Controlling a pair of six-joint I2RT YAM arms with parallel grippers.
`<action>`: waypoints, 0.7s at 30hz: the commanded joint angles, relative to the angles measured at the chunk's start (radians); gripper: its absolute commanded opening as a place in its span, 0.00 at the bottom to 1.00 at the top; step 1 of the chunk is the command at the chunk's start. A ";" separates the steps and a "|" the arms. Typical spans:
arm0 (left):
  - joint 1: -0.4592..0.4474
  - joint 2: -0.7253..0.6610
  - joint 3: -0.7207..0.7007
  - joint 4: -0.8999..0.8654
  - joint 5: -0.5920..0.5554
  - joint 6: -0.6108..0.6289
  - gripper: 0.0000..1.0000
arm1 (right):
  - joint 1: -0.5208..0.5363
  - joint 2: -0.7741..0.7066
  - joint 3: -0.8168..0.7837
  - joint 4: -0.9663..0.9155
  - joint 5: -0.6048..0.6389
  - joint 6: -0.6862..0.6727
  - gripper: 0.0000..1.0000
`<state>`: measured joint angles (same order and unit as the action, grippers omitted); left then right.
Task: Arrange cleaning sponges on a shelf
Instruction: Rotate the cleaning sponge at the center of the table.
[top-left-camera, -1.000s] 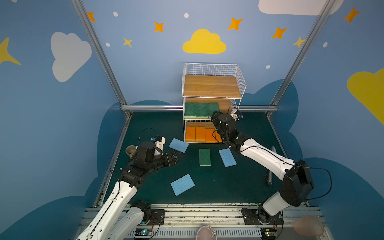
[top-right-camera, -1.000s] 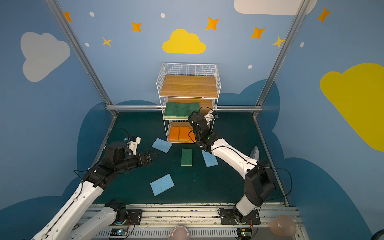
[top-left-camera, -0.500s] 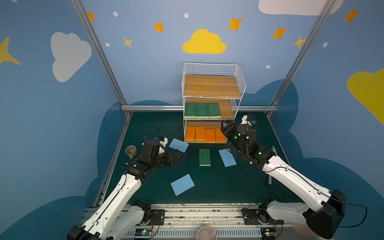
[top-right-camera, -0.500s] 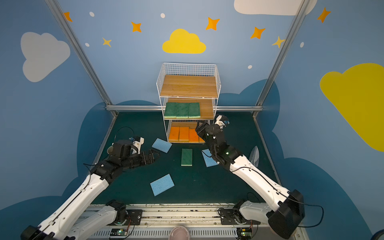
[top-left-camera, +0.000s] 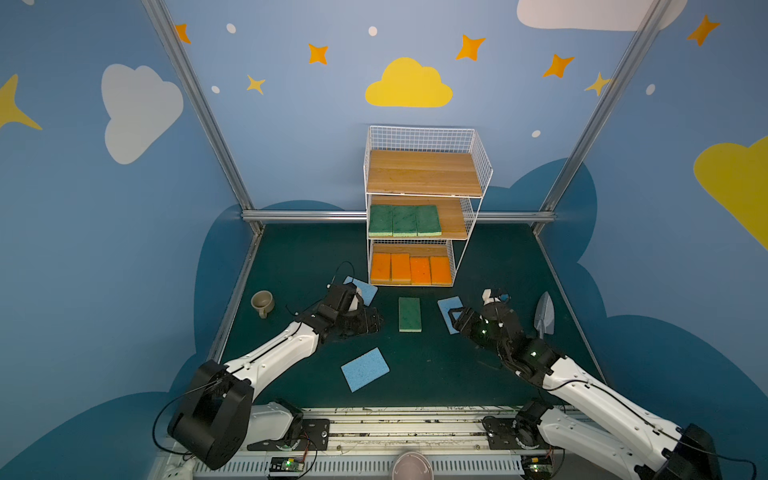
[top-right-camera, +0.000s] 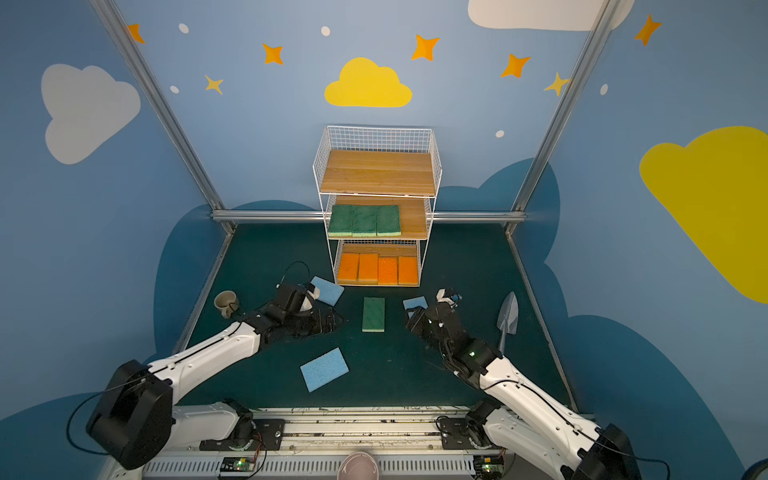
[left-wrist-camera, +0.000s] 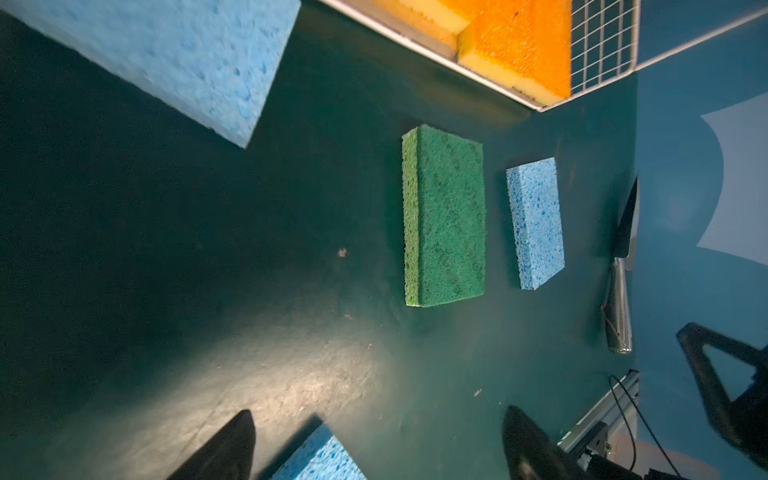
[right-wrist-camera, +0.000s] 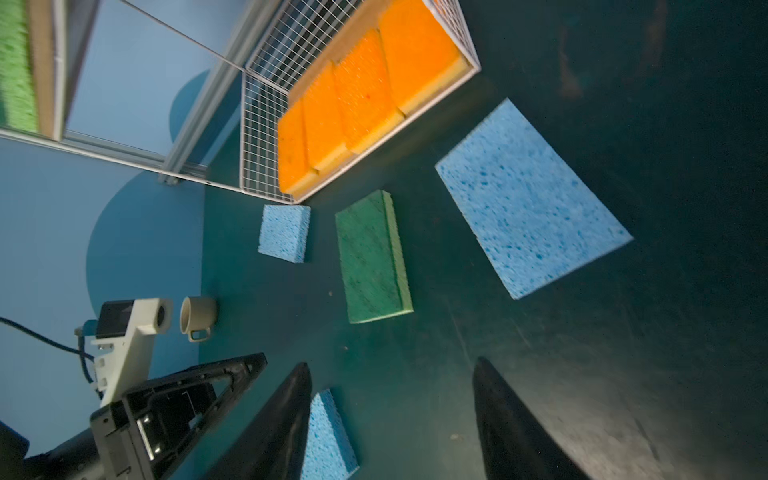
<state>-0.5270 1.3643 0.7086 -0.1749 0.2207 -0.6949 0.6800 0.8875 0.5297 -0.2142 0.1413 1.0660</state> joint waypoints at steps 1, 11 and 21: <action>-0.032 0.071 0.018 0.064 -0.009 -0.022 0.75 | -0.033 -0.012 -0.028 0.063 -0.098 0.026 0.61; -0.109 0.288 0.087 0.184 -0.010 -0.090 0.48 | -0.111 0.080 -0.109 0.225 -0.324 0.033 0.60; -0.145 0.428 0.237 0.190 -0.026 -0.100 0.45 | -0.147 0.056 -0.120 0.208 -0.327 0.001 0.59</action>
<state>-0.6510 1.7638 0.9024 0.0074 0.2050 -0.7895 0.5407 0.9619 0.4213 -0.0265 -0.1776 1.0904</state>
